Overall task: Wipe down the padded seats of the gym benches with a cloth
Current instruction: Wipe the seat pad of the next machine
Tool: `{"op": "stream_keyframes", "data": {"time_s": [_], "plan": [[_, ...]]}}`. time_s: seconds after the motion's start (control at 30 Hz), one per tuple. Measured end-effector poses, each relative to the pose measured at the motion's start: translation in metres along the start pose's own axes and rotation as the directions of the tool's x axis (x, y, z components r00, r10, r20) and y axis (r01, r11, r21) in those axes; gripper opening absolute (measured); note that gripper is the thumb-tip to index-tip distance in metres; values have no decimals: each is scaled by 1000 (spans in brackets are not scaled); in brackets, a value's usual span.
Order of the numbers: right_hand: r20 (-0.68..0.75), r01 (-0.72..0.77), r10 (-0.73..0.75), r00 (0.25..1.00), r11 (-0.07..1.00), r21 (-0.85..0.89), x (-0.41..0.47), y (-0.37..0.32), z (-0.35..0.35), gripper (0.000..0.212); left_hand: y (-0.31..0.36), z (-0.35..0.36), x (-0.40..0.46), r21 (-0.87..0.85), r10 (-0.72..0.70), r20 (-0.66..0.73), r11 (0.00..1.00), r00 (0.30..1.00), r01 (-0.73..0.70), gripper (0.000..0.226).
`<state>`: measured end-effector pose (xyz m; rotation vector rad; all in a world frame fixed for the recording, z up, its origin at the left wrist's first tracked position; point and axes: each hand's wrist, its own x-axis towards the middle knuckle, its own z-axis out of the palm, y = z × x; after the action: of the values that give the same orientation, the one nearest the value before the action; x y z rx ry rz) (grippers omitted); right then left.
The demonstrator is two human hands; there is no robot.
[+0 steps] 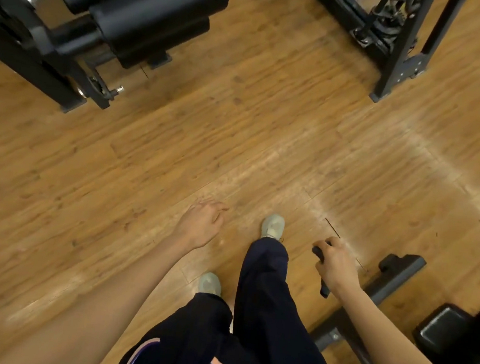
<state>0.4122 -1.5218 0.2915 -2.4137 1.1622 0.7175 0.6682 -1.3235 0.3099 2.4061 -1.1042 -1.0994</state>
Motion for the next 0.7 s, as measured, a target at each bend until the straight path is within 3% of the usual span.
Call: {"op": "stream_keyframes", "data": {"time_s": [0.27, 0.53, 0.7], "plan": [[125, 39, -47, 991, 997, 64, 131, 3, -74, 38, 12, -24, 70, 14, -272, 48, 962, 961, 272, 40], [127, 265, -281, 951, 955, 134, 258, -53, -172, 40, 28, -53, 126, -33, -457, 39, 888, 889, 458, 38], [140, 320, -334, 932, 940, 118, 326, -79, -214, 39, 25, -73, 179, -79, -542, 75, 834, 837, 547, 38]]}}
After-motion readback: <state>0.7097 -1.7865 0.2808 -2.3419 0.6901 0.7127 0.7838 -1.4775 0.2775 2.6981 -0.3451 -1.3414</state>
